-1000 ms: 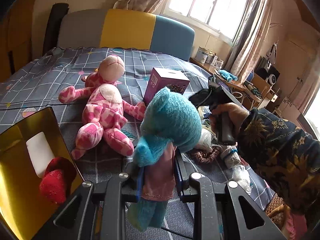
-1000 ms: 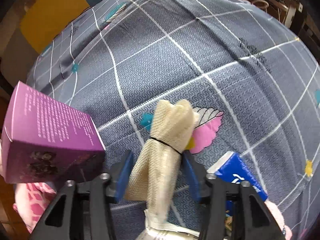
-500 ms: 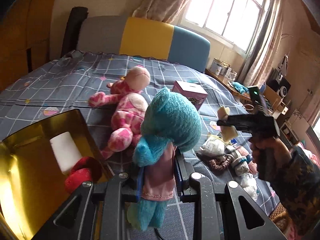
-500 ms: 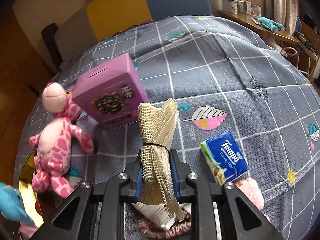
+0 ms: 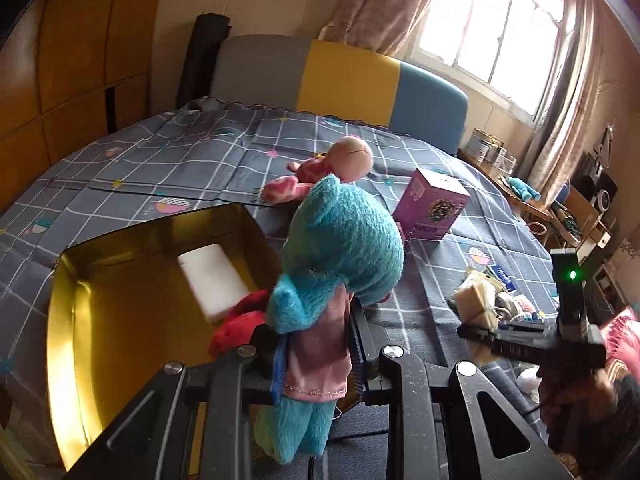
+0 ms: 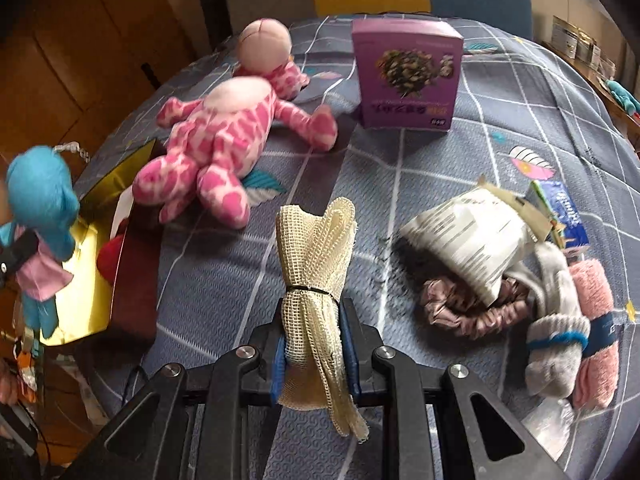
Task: Organize soft objects
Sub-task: 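Carry the teal doll into the gold tray and open the left gripper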
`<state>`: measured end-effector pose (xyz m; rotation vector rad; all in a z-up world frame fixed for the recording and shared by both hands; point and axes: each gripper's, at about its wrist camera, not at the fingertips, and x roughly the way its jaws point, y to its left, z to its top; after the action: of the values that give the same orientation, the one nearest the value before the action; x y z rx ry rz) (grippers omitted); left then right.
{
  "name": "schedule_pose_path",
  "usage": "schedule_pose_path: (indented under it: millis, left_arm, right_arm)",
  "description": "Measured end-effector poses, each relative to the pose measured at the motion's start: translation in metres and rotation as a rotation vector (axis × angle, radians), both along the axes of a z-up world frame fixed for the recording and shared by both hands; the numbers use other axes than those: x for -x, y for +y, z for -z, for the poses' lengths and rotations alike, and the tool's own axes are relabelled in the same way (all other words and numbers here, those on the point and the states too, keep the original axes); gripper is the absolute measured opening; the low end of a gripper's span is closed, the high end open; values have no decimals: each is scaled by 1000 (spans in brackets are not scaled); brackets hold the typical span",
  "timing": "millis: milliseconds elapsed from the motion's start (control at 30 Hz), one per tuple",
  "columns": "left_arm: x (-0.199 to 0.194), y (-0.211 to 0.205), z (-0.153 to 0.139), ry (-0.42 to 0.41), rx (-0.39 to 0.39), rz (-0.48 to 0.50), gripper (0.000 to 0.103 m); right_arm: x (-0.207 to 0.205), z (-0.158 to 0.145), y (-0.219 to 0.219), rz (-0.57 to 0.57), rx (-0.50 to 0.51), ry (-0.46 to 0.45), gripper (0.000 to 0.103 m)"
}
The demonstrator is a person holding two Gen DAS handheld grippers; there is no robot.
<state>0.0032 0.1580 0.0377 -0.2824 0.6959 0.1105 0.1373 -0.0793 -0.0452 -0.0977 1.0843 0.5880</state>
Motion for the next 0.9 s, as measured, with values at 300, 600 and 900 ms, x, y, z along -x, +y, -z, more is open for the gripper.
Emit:
schedule_pose_path:
  millis: [300, 600, 900]
  left_arm:
    - [26, 43, 10, 25, 46, -112, 26]
    - [38, 127, 33, 71, 218, -294, 26]
    - [-9, 170, 72, 163, 359, -407, 31]
  right_arm:
    - [23, 27, 14, -35, 77, 4, 23]
    - [21, 29, 14, -19, 70, 16, 23]
    - [20, 30, 12, -11, 44, 11, 24]
